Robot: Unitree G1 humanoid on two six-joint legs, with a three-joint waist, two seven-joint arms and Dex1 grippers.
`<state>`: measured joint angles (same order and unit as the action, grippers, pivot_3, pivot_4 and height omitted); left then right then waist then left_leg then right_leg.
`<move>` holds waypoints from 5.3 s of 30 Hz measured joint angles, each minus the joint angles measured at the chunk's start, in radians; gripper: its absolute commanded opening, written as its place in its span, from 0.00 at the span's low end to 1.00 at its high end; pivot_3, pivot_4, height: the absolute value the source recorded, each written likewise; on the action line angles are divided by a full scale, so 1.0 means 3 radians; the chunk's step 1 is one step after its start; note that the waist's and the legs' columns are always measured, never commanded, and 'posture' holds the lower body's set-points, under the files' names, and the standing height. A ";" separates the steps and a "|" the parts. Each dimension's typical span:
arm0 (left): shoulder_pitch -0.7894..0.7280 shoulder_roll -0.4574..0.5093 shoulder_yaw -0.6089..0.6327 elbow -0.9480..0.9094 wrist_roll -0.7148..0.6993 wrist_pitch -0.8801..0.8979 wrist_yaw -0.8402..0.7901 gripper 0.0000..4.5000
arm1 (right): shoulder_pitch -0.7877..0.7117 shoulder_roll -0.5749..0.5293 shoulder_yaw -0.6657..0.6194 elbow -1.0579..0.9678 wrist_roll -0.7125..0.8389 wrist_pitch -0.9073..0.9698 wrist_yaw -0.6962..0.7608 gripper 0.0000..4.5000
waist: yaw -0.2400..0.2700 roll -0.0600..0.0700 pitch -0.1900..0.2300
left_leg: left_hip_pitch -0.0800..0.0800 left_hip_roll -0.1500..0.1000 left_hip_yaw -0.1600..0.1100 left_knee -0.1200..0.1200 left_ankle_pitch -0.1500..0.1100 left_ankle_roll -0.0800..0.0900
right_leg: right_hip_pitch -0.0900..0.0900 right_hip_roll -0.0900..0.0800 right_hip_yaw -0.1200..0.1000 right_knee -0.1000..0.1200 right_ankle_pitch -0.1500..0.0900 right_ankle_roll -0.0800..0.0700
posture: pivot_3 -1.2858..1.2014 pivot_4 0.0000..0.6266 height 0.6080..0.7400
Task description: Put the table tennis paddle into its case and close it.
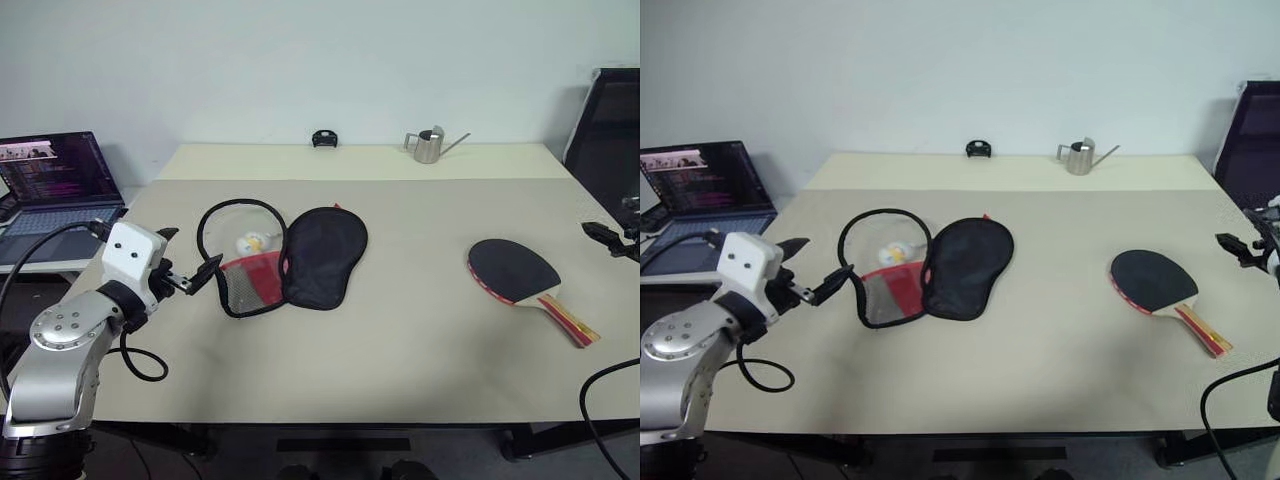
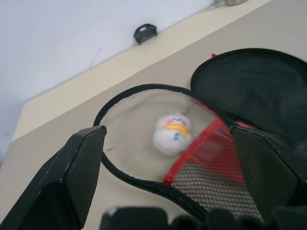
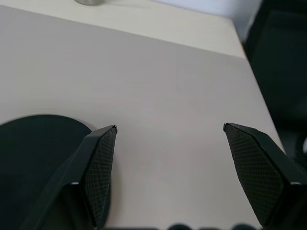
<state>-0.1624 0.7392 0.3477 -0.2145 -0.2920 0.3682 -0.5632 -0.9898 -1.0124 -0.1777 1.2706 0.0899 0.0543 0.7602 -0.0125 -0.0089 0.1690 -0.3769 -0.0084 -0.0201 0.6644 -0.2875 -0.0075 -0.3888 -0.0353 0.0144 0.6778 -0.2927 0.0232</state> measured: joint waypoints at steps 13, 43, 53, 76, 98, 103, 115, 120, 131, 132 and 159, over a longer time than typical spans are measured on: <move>0.0039 -0.0011 0.0047 0.0168 0.0056 -0.0016 0.0079 1.00 | 0.0004 -0.0002 -0.0026 0.0065 0.0005 0.0022 -0.0007 0.86 | -0.0049 0.0000 0.0000 | 0.0002 0.0000 0.0001 0.0000 0.0000 0.0000 | 0.0000 0.0000 0.0002 0.0002 0.0000 0.0000 | 0.52 0.24 1.00; -0.0242 0.0109 0.0285 0.0601 -0.0489 -0.0037 -0.0681 1.00 | 0.1265 0.0990 0.0060 -0.3644 0.0965 0.1786 0.0731 0.86 | -0.0058 -0.0001 0.0000 | 0.0002 0.0003 -0.0005 0.0002 0.0000 0.0000 | -0.0002 0.0001 -0.0002 0.0008 0.0000 0.0001 | 0.52 0.24 1.00; -0.0351 0.0295 0.0156 0.0629 -0.0865 0.0449 -0.1219 1.00 | 0.1158 0.1889 0.0501 -0.4318 0.1218 0.2953 -0.0127 0.86 | -0.0058 -0.0004 -0.0002 | -0.0004 0.0002 -0.0009 0.0003 0.0000 0.0000 | -0.0008 0.0000 -0.0005 0.0007 0.0000 0.0001 | 0.52 0.24 1.00; -0.0582 0.0545 -0.0260 0.1031 -0.0859 0.0403 -0.2246 1.00 | 0.0443 0.3188 0.0988 -0.2634 0.0547 0.2425 -0.1043 0.86 | -0.0104 -0.0017 -0.0010 | -0.0045 0.0002 -0.0001 0.0002 0.0001 -0.0002 | -0.0059 0.0002 0.0001 0.0016 0.0000 0.0000 | 0.52 0.24 1.00; -0.0640 0.0545 -0.0304 0.1127 -0.0785 0.0207 -0.2343 1.00 | 0.0458 0.3416 0.1258 -0.2653 0.0325 0.2478 -0.0979 0.01 | -0.0169 -0.0026 -0.0015 | -0.0045 0.0003 -0.0003 0.0001 0.0001 -0.0002 | -0.0060 0.0002 0.0001 0.0016 0.0001 0.0000 | 0.52 0.24 1.00; -0.0530 0.0545 -0.0351 0.0994 -0.0789 0.0202 -0.2417 1.00 | 0.0457 0.3420 0.1253 -0.2661 0.0299 0.2512 -0.0947 0.01 | -0.0168 -0.0027 -0.0016 | -0.0045 0.0003 -0.0003 0.0001 0.0001 -0.0002 | -0.0060 0.0002 0.0001 0.0016 0.0001 0.0000 | 0.52 0.24 1.00; -0.0445 0.0509 -0.0453 0.0678 -0.0851 0.0264 -0.2452 1.00 | 0.0368 0.3078 0.1229 -0.2586 0.0294 0.2551 -0.0708 0.01 | -0.0122 -0.0028 -0.0017 | -0.0046 0.0002 -0.0004 0.0002 0.0001 -0.0002 | -0.0059 0.0001 0.0000 0.0015 0.0001 0.0000 | 0.52 0.24 1.00; -0.0507 0.0489 -0.0497 0.0590 -0.0865 0.0297 -0.2449 1.00 | 0.0365 0.2927 0.1151 -0.2630 0.0306 0.2667 -0.0662 0.01 | -0.0118 -0.0028 -0.0017 | -0.0047 0.0002 -0.0004 0.0002 0.0001 -0.0002 | -0.0059 0.0001 -0.0001 0.0015 0.0001 0.0000 | 0.52 0.24 1.00; -0.0752 0.0351 -0.0700 0.0565 -0.0870 0.0375 -0.2451 1.00 | 0.0675 0.2764 0.0688 -0.3178 0.0452 0.3122 -0.0968 0.01 | -0.0112 -0.0029 -0.0017 | -0.0052 0.0001 -0.0006 0.0003 0.0001 -0.0002 | -0.0059 0.0002 -0.0002 0.0014 0.0001 0.0000 | 0.52 0.24 1.00; -0.0773 0.0342 -0.0720 0.0566 -0.0870 0.0378 -0.2452 1.00 | 0.0699 0.2757 0.0656 -0.3236 0.0466 0.3169 -0.1006 0.01 | -0.0112 -0.0029 -0.0017 | -0.0052 0.0001 -0.0006 0.0003 0.0001 -0.0002 | -0.0059 0.0002 -0.0002 0.0014 0.0001 0.0000 | 0.52 0.24 1.00; -0.1102 0.0138 -0.1060 0.0576 -0.0863 0.0442 -0.2467 1.00 | 0.0696 0.2062 0.0635 -0.3318 0.0615 0.3461 -0.0832 0.01 | -0.0099 -0.0029 -0.0017 | -0.0052 0.0002 -0.0005 0.0005 0.0001 -0.0001 | -0.0059 0.0005 -0.0001 0.0014 0.0001 0.0001 | 0.52 0.24 1.00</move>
<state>-0.4930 0.7805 0.0297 -0.0416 -0.5510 0.5008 -1.3034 -0.7810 -0.3937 0.0127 0.2752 0.2745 1.0926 0.5106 -0.0421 -0.0176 0.1640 -0.3926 -0.0078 -0.0217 0.6660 -0.2871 -0.0078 -0.4065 -0.0338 0.0142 0.6821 -0.2925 0.0234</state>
